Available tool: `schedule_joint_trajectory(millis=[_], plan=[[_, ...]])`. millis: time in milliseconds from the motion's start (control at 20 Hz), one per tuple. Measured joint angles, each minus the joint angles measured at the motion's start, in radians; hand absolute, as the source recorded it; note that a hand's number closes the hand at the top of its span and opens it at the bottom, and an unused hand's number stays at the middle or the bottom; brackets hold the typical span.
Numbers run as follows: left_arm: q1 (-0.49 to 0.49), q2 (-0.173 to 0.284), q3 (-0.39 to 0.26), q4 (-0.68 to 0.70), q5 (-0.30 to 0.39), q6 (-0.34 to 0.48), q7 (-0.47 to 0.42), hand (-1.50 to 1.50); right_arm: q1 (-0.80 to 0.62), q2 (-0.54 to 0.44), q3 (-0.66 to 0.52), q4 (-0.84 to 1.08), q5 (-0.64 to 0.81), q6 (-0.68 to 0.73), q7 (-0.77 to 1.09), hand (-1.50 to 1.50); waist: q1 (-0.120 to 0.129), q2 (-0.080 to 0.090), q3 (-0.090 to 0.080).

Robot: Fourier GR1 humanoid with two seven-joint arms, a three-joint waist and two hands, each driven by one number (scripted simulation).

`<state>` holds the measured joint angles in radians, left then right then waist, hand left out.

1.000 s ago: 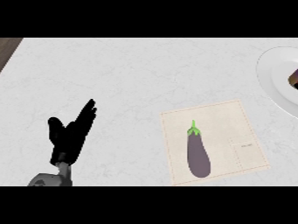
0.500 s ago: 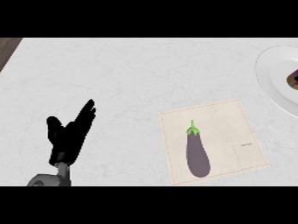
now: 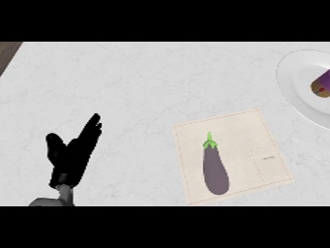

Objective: Pick the can from the placemat and place it in the plate

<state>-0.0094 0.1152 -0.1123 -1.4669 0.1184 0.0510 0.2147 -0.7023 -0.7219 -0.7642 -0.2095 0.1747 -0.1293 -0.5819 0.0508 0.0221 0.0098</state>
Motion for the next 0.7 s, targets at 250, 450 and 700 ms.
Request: schedule_joint_trajectory(millis=[250, 450, 700], plan=[[0.011, 0.006, 0.016, 0.003, 0.006, -0.004, -0.005, 0.0, 0.069, -0.047, -0.002, 0.022, -0.017, 0.193, -0.05, -1.5, -0.013, -0.007, -0.001], [0.015, 0.001, 0.02, 0.007, 0.002, 0.0, -0.011, 0.0, 0.135, -0.062, 0.018, 0.026, -0.011, 0.288, -0.099, -1.5, -0.022, -0.012, -0.002], [0.013, 0.002, 0.028, 0.011, 0.002, -0.006, -0.007, 0.0, 0.216, -0.08, 0.054, 0.019, 0.01, 0.336, -0.154, -1.5, -0.03, -0.017, -0.003]])
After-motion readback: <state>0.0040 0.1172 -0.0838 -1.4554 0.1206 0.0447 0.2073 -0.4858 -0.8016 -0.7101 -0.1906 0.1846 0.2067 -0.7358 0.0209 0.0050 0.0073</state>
